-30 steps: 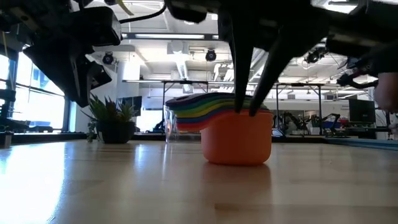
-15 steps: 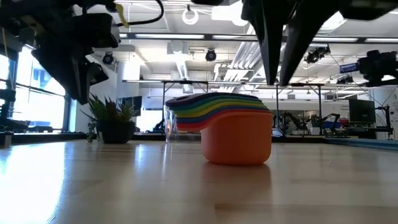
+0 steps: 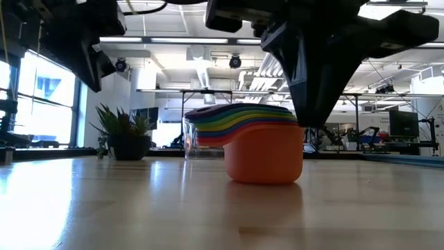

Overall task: Nest measuring cups in basket
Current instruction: Adjust the stacked measuring cups

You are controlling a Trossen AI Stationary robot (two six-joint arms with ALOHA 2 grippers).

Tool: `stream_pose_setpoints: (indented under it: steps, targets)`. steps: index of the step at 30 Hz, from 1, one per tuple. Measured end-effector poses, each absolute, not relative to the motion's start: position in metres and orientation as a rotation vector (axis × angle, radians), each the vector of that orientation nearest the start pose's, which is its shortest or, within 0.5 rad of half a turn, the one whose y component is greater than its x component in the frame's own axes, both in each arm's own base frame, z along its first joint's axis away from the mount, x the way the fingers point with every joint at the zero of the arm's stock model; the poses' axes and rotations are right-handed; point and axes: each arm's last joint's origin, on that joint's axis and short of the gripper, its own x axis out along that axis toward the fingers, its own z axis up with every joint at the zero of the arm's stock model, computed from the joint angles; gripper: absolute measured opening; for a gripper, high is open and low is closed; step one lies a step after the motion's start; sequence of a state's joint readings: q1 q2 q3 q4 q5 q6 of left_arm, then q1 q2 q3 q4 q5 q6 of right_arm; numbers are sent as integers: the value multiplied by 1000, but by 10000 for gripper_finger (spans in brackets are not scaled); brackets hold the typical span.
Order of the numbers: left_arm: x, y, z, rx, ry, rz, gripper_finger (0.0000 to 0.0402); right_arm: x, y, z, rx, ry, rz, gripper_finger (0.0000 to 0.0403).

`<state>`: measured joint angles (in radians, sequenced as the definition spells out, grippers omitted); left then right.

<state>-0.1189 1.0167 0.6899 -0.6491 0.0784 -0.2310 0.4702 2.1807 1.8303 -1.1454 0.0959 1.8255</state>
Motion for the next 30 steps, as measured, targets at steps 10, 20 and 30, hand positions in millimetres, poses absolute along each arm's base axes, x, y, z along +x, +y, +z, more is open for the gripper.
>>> stream_pose_setpoints:
  steps: [10, 20, 30]
  targets:
    - [176, -12, 237, -224, 926, -17, 85, 388, 180, 184, 1033, 1185, -1003, 34]
    - [175, -4, 238, -245, 913, 26, 85, 399, 152, 184, 994, 1197, -989, 34]
    - [175, 3, 238, -237, 910, 49, 85, 413, 111, 184, 937, 1217, -955, 34]
